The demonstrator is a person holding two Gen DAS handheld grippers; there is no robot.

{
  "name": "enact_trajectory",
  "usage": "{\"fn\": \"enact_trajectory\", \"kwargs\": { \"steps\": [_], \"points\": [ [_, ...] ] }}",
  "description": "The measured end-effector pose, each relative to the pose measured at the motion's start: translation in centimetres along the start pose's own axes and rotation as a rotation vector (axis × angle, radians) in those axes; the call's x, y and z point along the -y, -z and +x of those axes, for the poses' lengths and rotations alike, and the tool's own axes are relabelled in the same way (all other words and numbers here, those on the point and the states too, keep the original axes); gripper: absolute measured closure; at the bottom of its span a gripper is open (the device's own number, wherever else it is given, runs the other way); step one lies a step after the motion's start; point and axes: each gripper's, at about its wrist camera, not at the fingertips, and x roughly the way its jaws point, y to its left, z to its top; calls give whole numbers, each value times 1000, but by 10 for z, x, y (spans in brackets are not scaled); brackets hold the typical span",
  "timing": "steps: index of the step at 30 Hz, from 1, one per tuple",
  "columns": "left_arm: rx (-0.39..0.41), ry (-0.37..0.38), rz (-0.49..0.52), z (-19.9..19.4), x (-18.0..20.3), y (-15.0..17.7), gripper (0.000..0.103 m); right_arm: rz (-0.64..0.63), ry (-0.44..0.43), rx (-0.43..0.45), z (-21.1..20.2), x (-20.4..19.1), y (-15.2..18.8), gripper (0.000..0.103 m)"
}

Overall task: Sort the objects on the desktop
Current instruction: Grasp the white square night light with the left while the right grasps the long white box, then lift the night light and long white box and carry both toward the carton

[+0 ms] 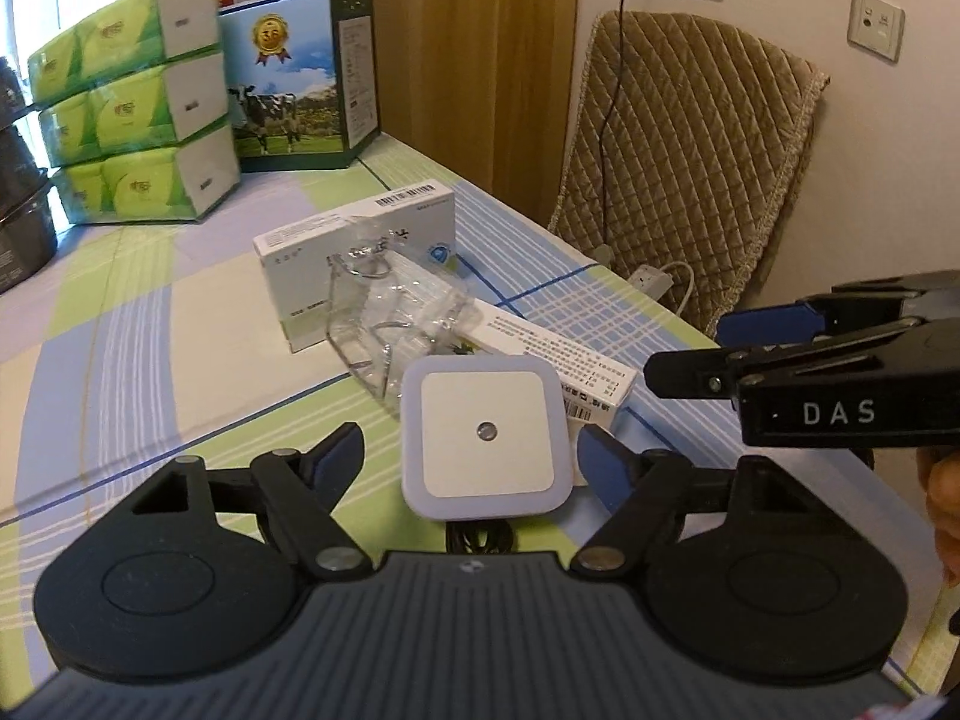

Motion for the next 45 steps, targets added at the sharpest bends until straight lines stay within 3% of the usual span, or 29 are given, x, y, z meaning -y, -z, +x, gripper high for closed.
{"fn": "enact_trajectory", "kwargs": {
  "steps": [4,5,16,22,24,26,33,45],
  "points": [
    [-7,-3,19,8,3,0,35,-4,-12,-6,5,-2,-1,47],
    [-11,-1,23,10,3,0,42,-6,-17,-6,6,-3,-2,47],
    [-55,-46,-83,-3,-25,3,42,-59,-70,-26,26,-18,-4,48],
    [-44,-60,-126,-18,-40,7,42,-58,-74,-60,43,-22,-4,63],
    [-41,-63,-131,-20,-41,8,42,-60,-68,-73,47,-24,-4,75],
    [-33,-58,-143,-23,-44,9,42,-55,-65,-76,47,-25,-4,76],
    [13,-49,-166,-43,-53,11,43,-2,-36,-84,26,-28,2,80],
    [-28,-19,-136,-77,-40,33,43,88,6,-132,-35,-36,40,81]
  ]
}}
